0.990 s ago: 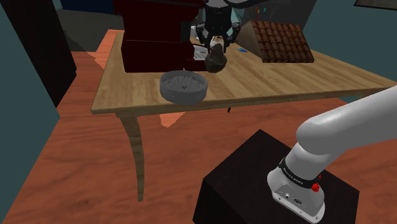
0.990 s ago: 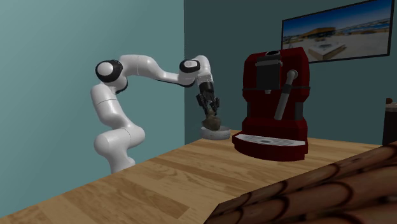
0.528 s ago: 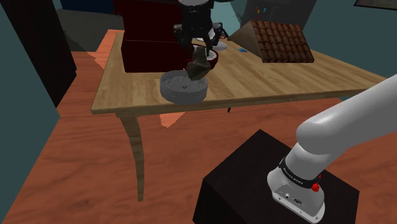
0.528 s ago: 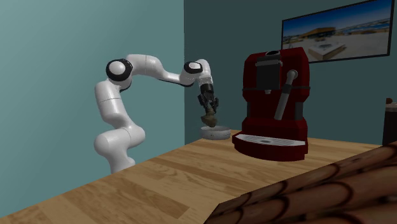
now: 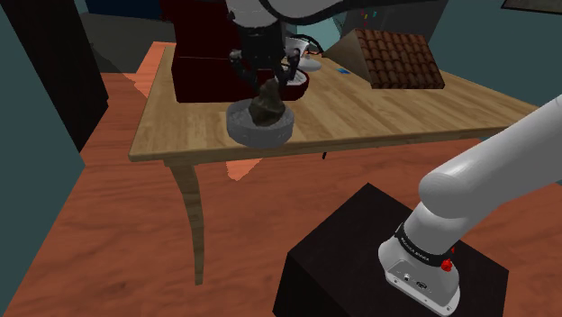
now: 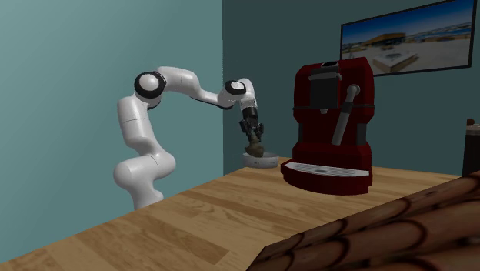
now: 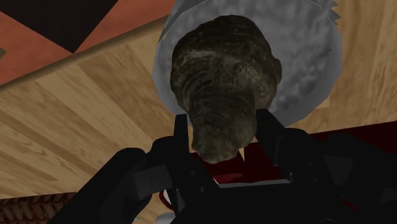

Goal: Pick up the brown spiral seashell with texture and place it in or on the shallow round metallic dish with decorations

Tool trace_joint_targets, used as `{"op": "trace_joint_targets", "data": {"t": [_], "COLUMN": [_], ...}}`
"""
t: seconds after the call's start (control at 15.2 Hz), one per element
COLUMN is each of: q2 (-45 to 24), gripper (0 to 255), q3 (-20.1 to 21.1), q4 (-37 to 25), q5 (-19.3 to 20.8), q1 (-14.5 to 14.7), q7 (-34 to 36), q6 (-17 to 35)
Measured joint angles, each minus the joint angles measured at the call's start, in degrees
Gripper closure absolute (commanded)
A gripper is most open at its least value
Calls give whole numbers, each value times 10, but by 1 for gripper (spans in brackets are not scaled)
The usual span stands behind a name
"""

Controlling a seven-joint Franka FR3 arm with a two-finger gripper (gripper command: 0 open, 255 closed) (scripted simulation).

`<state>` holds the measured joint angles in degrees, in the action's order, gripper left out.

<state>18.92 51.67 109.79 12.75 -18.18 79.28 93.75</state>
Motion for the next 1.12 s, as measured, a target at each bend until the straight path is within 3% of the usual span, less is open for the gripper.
{"op": "trace_joint_targets", "data": {"t": [0.33,0.59,0.86,0.92,1.12], "q2": [4,-1,-6,-2,-8], "gripper": [255,255,255,0,0], "q3": [1,-3,-23,-31,-29], "q4": [35,43,49,55,58], "q5": [4,50,64,65,22], "q1": [5,14,36,44,50], "q7": [15,24,30,29,34], "q6": [30,45,53,54,48]}}
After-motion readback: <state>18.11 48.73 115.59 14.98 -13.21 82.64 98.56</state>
